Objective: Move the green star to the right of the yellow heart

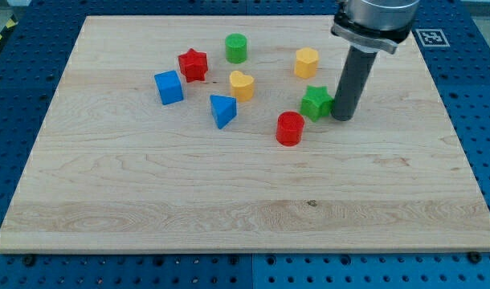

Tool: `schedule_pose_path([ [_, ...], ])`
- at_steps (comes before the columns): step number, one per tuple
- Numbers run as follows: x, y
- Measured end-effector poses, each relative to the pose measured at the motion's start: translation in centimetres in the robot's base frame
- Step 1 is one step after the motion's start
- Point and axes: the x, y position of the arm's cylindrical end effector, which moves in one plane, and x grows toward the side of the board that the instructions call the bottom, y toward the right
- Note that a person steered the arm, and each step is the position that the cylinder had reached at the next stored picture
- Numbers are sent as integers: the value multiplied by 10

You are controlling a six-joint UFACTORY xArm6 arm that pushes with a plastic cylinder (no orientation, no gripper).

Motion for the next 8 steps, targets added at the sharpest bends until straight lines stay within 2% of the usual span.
schedule_pose_path([
  [2, -36, -48],
  [4, -36, -55],
  [5, -36, -33],
  [6, -13, 8],
  [7, 45, 40],
  [8, 95, 41],
])
